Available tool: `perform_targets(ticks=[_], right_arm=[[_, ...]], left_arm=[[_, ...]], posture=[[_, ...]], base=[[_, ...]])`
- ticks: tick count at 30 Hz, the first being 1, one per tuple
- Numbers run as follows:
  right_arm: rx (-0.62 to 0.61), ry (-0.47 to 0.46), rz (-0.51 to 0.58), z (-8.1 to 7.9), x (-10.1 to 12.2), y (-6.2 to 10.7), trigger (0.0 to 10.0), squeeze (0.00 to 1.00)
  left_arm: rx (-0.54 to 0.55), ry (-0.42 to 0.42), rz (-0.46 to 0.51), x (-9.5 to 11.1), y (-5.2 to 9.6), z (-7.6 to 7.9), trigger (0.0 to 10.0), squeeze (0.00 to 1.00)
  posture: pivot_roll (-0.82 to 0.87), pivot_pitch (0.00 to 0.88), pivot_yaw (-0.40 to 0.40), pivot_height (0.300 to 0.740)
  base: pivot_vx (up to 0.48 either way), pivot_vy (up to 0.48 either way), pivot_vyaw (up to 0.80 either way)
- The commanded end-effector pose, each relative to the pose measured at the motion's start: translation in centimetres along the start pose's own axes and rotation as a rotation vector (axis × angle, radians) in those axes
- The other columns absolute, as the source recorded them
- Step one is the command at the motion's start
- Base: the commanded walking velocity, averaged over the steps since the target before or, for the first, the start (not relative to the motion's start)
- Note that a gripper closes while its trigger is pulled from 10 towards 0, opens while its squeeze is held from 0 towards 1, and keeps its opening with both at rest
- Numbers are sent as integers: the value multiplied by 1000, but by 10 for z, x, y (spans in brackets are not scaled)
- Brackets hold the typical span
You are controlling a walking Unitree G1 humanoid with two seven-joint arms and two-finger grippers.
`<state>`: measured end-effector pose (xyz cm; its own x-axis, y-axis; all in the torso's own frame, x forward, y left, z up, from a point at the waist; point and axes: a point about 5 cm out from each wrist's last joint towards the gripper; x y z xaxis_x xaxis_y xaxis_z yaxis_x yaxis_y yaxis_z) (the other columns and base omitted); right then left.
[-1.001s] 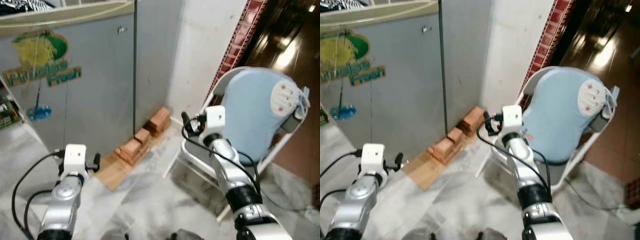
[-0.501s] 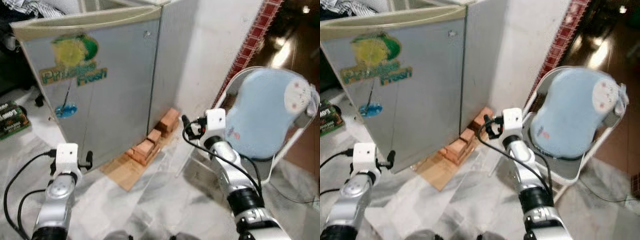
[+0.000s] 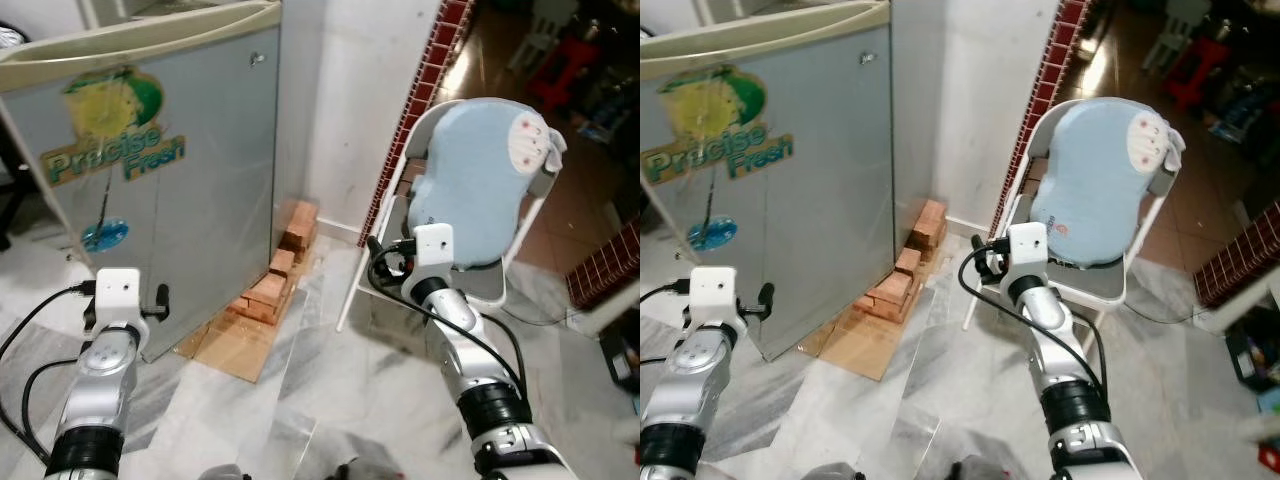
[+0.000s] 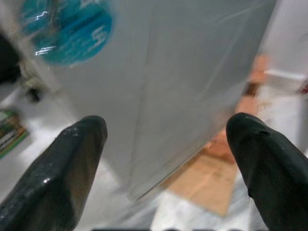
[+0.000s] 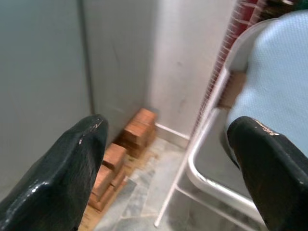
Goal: Restocking fridge
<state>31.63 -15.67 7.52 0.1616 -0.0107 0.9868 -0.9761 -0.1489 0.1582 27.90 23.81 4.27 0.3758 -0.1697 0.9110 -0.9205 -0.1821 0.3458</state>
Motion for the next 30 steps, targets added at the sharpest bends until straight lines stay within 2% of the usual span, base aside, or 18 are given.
perform_targets(ticks=[1, 4, 7, 12, 22, 28, 30], right_arm=[[24, -2, 30, -8, 9, -3, 10000, 0], [22, 0, 28, -7, 8, -2, 10000, 0], [22, 3, 26, -7, 8, -2, 10000, 0], [23, 4, 26, -8, 8, -2, 10000, 0], [19, 51, 17, -6, 6, -1, 10000, 0], [15, 35, 39, -3, 16, -4, 10000, 0], [12, 41, 40, -1, 16, -4, 10000, 0]], left_arm=[[39, -11, -19, -6, 1, -14, 10000, 0], [58, -16, -15, -5, 0, -20, 10000, 0], [99, -8, -10, -2, -3, -33, 10000, 0], [112, -13, -6, 1, -5, -37, 10000, 0], [112, -10, -10, -3, -3, -31, 10000, 0], [95, -31, 38, 2, 4, -19, 10000, 0], [97, -29, 68, 5, 10, -15, 10000, 0]], posture=[[59, 0, -57, 740], [59, 0, -57, 740], [60, 0, -58, 740], [59, 0, -56, 740], [63, 0, -53, 740], [65, 0, -48, 740], [67, 0, -48, 740]], base=[[0, 480, 0], [0, 480, 0], [0, 480, 0], [0, 480, 0], [0, 480, 0], [0, 480, 0], [0, 0, 0]])
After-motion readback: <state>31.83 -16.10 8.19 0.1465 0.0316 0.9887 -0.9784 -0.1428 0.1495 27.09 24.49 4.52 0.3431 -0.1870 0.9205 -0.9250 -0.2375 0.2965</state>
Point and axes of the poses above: a point about 5 cm out from each wrist's last joint towards the gripper, its own y axis pointing back from the gripper into the wrist, its own x axis along the axis of the wrist's last joint, z = x × y, and after that the axes turned 3 degrees about -y, right-handed
